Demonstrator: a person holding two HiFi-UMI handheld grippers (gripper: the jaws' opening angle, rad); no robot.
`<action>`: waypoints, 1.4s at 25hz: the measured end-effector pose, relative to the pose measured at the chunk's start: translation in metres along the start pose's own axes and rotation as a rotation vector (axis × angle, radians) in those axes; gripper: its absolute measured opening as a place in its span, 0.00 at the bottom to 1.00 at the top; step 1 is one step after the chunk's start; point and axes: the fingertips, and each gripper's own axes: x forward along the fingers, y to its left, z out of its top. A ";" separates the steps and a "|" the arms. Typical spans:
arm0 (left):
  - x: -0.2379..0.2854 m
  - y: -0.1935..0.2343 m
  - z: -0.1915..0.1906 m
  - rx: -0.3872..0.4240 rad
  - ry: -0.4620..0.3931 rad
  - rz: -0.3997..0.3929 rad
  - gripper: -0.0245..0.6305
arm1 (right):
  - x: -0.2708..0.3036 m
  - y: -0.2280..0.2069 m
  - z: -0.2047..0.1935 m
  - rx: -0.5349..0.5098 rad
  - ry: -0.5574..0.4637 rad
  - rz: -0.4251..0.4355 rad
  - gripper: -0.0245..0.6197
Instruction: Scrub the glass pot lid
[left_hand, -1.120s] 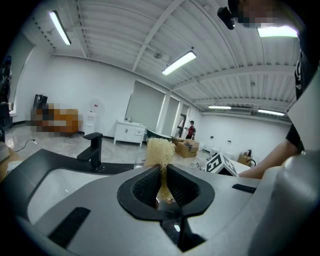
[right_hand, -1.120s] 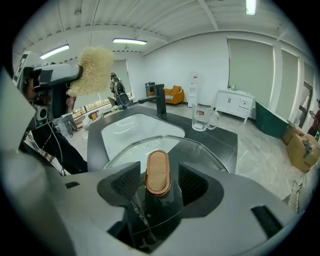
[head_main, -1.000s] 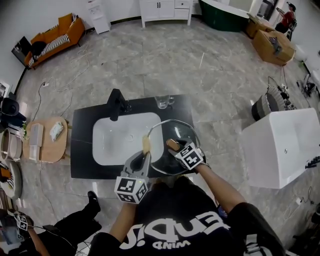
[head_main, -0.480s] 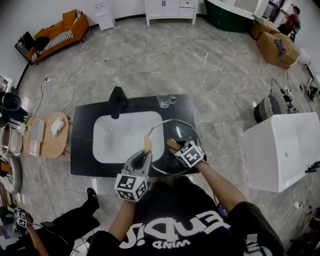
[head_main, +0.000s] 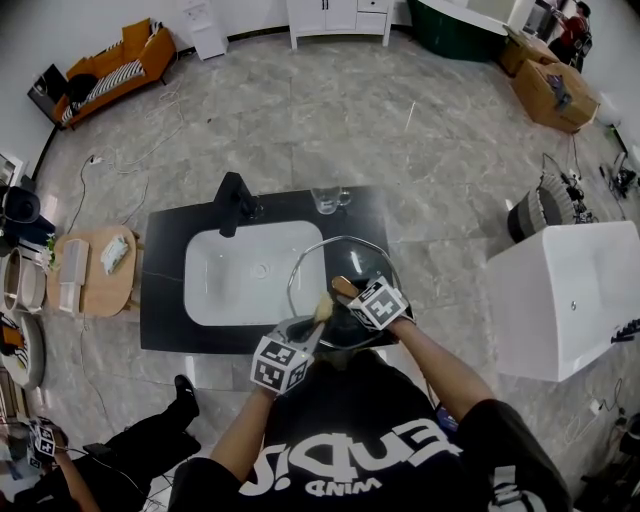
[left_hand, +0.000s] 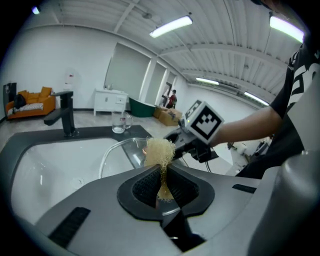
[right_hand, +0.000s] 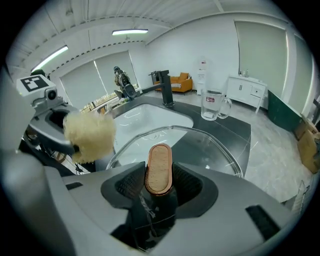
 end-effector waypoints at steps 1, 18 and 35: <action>0.007 -0.004 -0.009 0.011 0.035 -0.019 0.10 | 0.001 0.000 -0.001 0.002 0.005 0.002 0.31; 0.076 -0.042 -0.054 0.022 0.299 -0.162 0.11 | 0.000 -0.002 -0.004 0.027 0.076 0.061 0.31; 0.103 -0.046 -0.045 -0.114 0.286 -0.202 0.11 | 0.003 -0.001 -0.003 0.030 0.075 0.069 0.31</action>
